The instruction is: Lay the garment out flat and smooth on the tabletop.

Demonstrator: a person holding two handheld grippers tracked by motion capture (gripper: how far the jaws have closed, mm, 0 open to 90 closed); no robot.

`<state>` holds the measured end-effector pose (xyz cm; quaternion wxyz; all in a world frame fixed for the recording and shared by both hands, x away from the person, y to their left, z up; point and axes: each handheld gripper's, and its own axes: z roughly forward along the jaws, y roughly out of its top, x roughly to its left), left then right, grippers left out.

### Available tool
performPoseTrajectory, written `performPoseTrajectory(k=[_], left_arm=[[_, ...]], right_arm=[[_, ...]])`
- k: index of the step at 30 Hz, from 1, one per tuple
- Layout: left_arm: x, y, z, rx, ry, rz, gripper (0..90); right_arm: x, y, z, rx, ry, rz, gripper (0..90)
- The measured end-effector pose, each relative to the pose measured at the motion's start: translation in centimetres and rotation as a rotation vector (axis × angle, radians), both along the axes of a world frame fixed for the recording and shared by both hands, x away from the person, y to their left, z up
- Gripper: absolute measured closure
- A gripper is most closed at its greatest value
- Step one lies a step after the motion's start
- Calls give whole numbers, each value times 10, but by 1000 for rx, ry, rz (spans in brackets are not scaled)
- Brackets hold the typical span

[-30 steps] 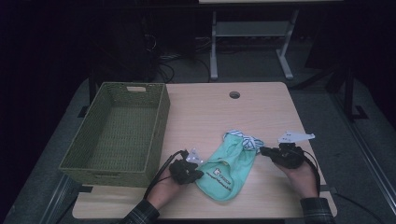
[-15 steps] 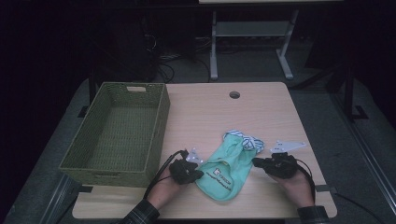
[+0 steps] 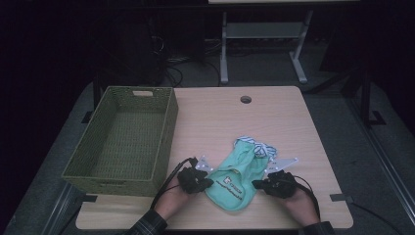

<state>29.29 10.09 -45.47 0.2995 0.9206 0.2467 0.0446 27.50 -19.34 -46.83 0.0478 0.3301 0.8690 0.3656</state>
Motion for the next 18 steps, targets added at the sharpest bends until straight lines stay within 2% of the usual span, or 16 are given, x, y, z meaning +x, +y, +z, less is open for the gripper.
performPoseTrajectory(k=[6, 7, 9, 13, 16, 18], left_arm=[[0, 0, 1, 4, 8, 2, 895], [1, 0, 2, 2, 26, -1, 894], [0, 0, 5, -21, 30, -6, 894], [2, -1, 19, -71, 3, -27, 895], [11, -3, 29, -100, -27, -39, 892], [18, -7, 34, -113, -50, -35, 850]], right_arm=[[-4, -5, 0, 1, 2, 1, 899], [-4, -7, 0, -3, -2, 7, 899], [-4, -8, 0, 1, 4, 6, 899], [-4, -8, 0, 2, 4, 13, 899], [-3, -8, 0, 1, 3, 16, 898], [-4, -8, 0, 0, 2, 15, 898]])
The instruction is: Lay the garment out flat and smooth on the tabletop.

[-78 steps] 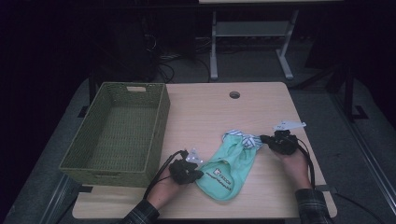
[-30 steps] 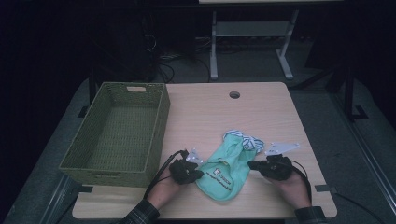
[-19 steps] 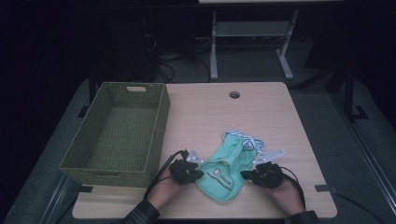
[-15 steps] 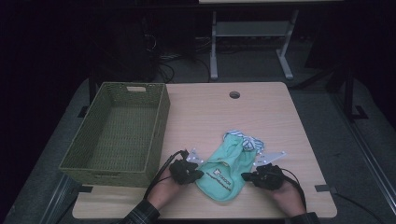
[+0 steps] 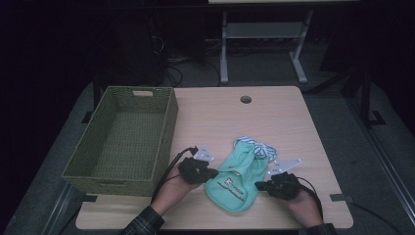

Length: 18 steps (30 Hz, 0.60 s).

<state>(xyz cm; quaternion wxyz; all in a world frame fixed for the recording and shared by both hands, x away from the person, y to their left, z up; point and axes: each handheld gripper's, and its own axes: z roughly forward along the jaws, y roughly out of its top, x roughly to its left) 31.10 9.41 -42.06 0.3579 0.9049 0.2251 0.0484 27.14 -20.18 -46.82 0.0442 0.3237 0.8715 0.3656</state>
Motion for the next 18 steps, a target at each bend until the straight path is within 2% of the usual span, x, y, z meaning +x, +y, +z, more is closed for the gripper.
performPoseTrajectory(k=[3, 5, 9, 11, 18], left_arm=[[13, -4, 4, -12, -24, 7, 849], [24, -7, 4, -20, -20, -1, 847], [36, -17, -3, -34, -3, -1, 825], [41, -24, -9, -18, 1, -29, 794], [44, -40, -28, 40, -11, -60, 712]], right_arm=[[0, 0, 0, 1, -1, 0, 897], [0, 0, 0, 4, 0, 3, 897], [1, -1, -1, 6, 0, 3, 896], [1, -1, -1, 8, 0, 4, 895], [1, -1, -1, 9, -2, 8, 894]])
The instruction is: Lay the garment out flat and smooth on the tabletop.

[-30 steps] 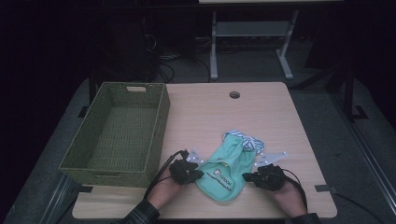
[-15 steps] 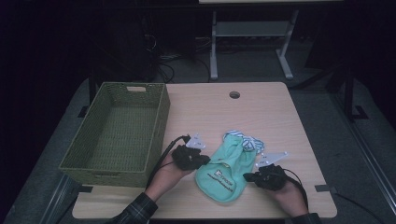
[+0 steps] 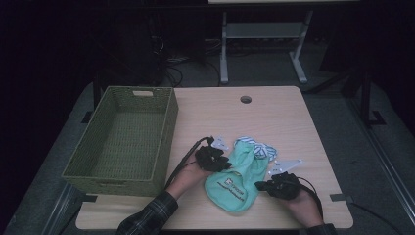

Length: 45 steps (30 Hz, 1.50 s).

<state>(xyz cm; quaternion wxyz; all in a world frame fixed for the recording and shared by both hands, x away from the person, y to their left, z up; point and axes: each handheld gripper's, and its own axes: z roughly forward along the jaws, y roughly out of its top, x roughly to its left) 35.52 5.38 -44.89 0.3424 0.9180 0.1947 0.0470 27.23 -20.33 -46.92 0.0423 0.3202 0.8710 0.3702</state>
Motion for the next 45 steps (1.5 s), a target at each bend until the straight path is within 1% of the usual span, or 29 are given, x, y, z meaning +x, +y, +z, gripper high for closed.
performPoseTrajectory(k=[2, 5, 7, 8, 9, 11, 15, 17, 21, 23, 24, 31, 34, 37, 42, 43, 44, 45], left_arm=[[-1, -3, -4, -2, 2, -3, 687], [-4, -6, -8, 18, -12, -12, 660], [-5, -8, -10, 43, -22, -22, 659], [-6, -9, -11, 42, -35, -23, 674], [-7, -9, -11, 42, -35, -24, 696], [-8, -10, -10, 52, -43, -31, 776], [-7, -8, -10, 55, -36, -24, 864], [-6, -7, -9, 56, -33, -22, 868], [-4, -2, -5, 45, -35, 2, 871], [-2, 2, -3, 28, -24, 21, 874], [-1, 3, -2, 29, -28, 26, 874], [5, 14, 1, 21, -19, 63, 876], [6, 16, 1, 24, -16, 69, 876], [6, 16, 1, 27, -20, 71, 874], [6, 18, 2, 19, -23, 78, 870], [6, 18, 2, 23, -28, 82, 873], [6, 19, 3, 35, -41, 91, 890], [7, 21, 3, 36, -45, 101, 891]], right_arm=[[0, 0, 0, 0, -1, 0, 894], [0, 0, 0, 2, 0, 0, 894], [0, 0, 0, -1, -2, 1, 894], [0, 0, 0, -3, -2, 0, 894], [0, 0, 0, -4, -1, -1, 894], [0, 0, 0, -2, -2, 1, 894], [0, 0, 0, -2, -2, 0, 894], [0, 0, 0, -3, -3, 1, 894], [0, 0, 0, -3, -3, 0, 894], [0, 0, 0, -3, -3, 0, 894], [0, 0, 0, -4, -4, 0, 894], [-1, 1, 1, -5, 2, -7, 895], [-1, 1, 1, -6, 2, -7, 896], [-1, 1, 1, -6, 1, -7, 896], [-1, 1, 1, -8, -2, -4, 896], [-1, 1, 1, -8, -2, -5, 896], [-1, 1, 1, -8, -2, -4, 896], [-1, 1, 1, -8, -1, -5, 896]])
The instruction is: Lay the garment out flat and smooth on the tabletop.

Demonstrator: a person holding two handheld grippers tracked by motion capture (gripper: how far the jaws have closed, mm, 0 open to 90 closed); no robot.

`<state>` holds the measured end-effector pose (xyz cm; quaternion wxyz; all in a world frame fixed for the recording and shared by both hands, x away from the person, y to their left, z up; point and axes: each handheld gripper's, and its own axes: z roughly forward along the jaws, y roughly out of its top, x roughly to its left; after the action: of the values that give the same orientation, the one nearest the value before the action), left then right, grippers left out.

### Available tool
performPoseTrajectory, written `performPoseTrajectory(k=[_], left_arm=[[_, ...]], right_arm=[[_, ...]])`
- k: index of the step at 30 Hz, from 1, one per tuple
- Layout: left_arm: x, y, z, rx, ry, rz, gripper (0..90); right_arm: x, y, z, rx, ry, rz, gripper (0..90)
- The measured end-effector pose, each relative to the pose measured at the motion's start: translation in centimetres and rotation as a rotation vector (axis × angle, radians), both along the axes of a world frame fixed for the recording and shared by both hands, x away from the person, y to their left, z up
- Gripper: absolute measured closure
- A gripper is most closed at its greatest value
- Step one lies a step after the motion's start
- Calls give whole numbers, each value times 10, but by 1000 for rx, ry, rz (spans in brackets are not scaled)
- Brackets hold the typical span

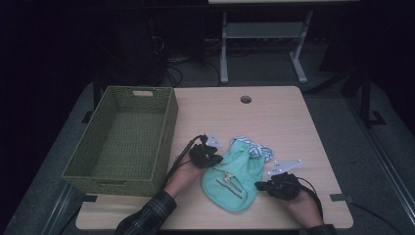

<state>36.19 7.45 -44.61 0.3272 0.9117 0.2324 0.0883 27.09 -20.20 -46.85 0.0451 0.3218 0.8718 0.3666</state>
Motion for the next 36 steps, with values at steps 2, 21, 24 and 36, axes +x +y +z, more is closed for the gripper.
performPoseTrajectory(k=[2, 21, 24, 36], left_arm=[[3, 5, 1, -7, 14, 13, 896], [-4, 9, -9, 53, 60, 31, 896], [-13, 9, -8, 53, 82, 7, 895], [-30, 6, -7, 26, 120, -34, 868]], right_arm=[[0, 0, 0, -1, 1, 1, 896], [3, -10, 3, -51, -15, -41, 898], [6, -16, 3, -63, -24, -57, 898], [18, -25, 6, -98, -43, -95, 899]])
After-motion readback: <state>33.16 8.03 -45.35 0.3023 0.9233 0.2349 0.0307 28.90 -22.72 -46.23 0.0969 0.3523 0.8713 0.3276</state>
